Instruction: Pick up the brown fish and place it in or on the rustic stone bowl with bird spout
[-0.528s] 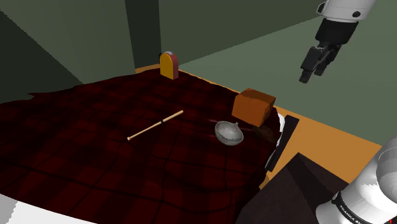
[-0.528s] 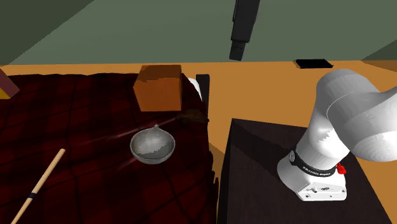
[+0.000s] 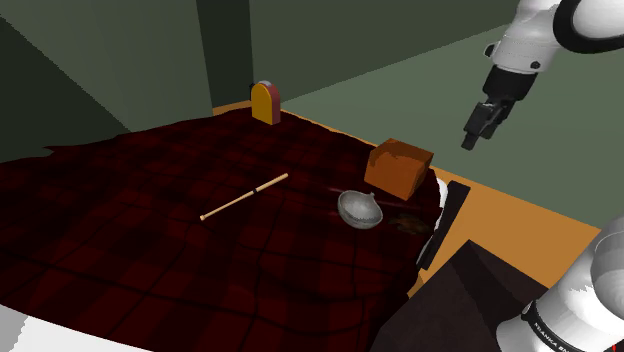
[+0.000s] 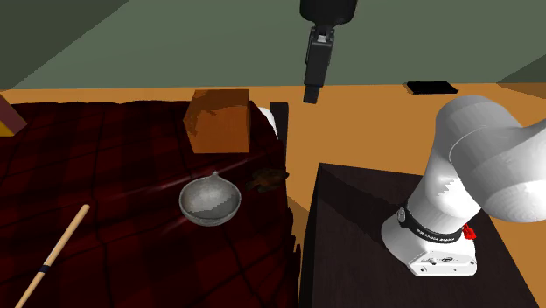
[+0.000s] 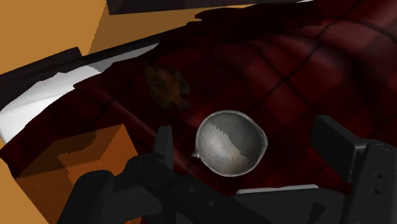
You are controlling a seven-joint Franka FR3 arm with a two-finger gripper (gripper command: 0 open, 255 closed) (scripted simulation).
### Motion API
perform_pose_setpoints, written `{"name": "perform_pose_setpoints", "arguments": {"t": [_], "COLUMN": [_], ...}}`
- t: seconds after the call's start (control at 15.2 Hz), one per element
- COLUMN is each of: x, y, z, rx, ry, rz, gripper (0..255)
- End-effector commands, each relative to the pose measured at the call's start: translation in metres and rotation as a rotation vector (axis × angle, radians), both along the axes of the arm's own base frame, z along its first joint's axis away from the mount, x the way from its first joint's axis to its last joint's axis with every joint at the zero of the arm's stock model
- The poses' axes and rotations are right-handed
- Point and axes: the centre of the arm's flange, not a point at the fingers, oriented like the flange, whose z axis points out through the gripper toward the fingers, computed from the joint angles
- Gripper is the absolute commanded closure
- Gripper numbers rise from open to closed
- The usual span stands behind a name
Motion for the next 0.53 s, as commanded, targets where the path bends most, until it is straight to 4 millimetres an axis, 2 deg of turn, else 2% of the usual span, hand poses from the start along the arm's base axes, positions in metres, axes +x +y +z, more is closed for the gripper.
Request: {"name": "perform_pose_setpoints", "arguments": {"t": [0.0,0.46], "x": [0.009,0.033], "y": [-0.015,-0.070], "z": [-0.020,-0.094], "rx": [0.011,0.049], "ry": [-0.003,-0.007], "rz": [0.015,0.066], "gripper": [0,0]}}
